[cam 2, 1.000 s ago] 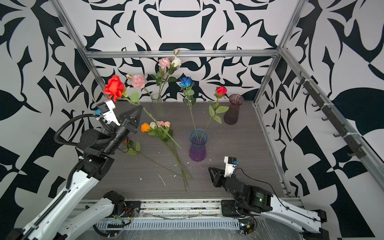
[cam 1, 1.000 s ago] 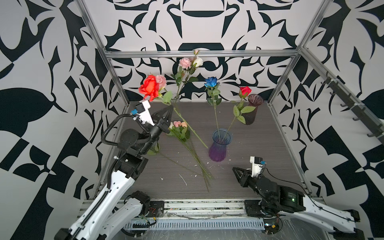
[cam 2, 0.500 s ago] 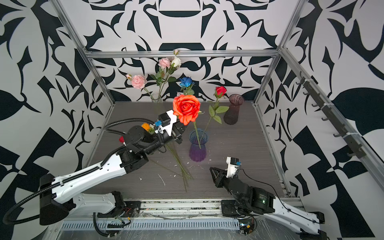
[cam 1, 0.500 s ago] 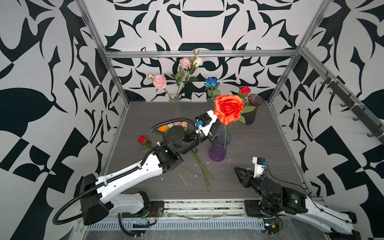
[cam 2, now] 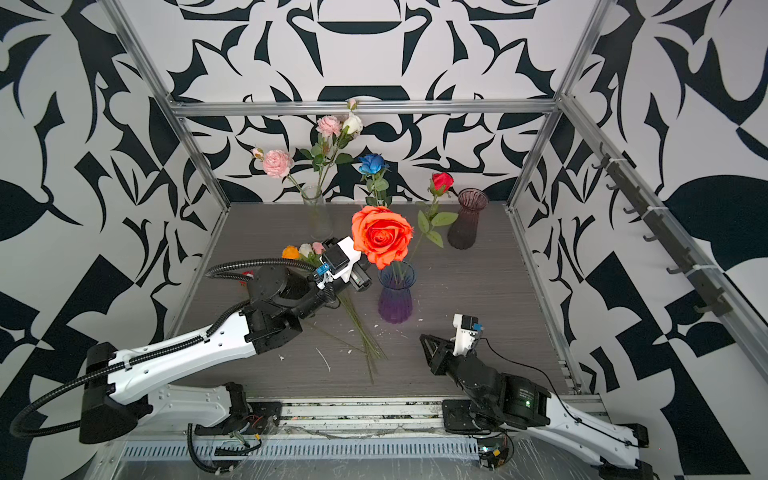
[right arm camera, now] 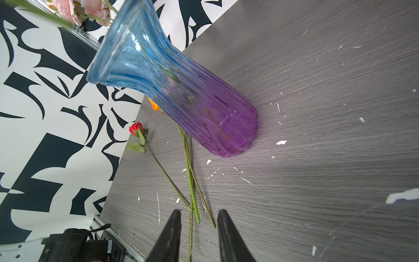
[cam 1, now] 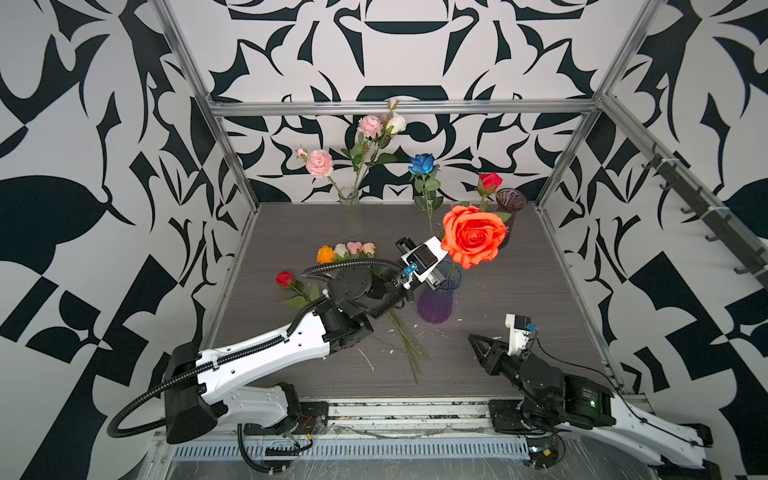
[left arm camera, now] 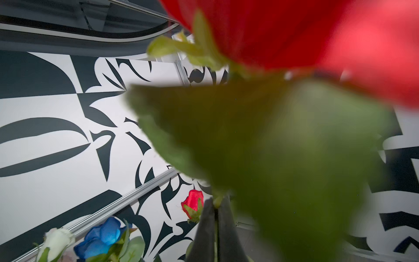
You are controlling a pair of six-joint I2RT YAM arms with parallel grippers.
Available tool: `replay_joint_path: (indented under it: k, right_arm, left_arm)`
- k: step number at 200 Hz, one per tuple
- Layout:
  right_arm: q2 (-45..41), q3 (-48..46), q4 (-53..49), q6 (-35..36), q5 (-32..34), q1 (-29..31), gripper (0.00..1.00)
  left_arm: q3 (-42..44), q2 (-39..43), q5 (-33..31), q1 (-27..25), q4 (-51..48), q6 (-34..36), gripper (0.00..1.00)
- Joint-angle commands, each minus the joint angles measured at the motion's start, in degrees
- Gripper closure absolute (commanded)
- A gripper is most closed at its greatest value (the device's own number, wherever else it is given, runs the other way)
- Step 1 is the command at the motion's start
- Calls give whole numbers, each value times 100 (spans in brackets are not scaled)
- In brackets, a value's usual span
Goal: Arrange the flowers into the vase
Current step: 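Carry the large red rose over the blue-purple vase and lower its stem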
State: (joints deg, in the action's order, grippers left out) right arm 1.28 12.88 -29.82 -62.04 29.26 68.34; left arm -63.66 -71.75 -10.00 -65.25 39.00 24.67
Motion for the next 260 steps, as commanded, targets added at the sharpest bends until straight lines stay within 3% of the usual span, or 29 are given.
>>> replay_joint_path:
  k: [1,40,73,104,131,148,169,221,244,260]
  right_arm:
    - [4,14,28,-36,139,4,69]
    - [30,22,38,-35,136,4,69]
    - [48,22,47,-34,131,4,69]
    - [55,33,47,-28,133,9,69]
    - [74,32,51,-20,125,4,69]
    - [69,31,55,-23,126,4,68]
    - [64,30,50,-20,125,4,69]
    - [65,28,55,-10,133,4,69]
    - [48,31,47,-18,134,5,69]
    - [31,21,38,-12,139,4,68]
  left_arm:
    - [-38,12,-254,4,310,123,100]
    - [104,-83,-656,4,-51,-136,100]
    - [7,-444,-1279,30,-1005,-871,100]
    - [-646,-772,-1300,351,-2914,-2335,100]
    - [-980,-1121,-865,782,-4051,-3398,100]
    - [-1007,-1234,-848,804,-4184,-3537,100]
    - [-1188,-1369,-762,812,-4371,-3600,92]
    - [-1342,-1465,-600,812,-4419,-3587,91]
    - [-1343,-1465,-475,812,-4428,-3575,73]
    - [-1330,-1452,-430,812,-4428,-3565,68]
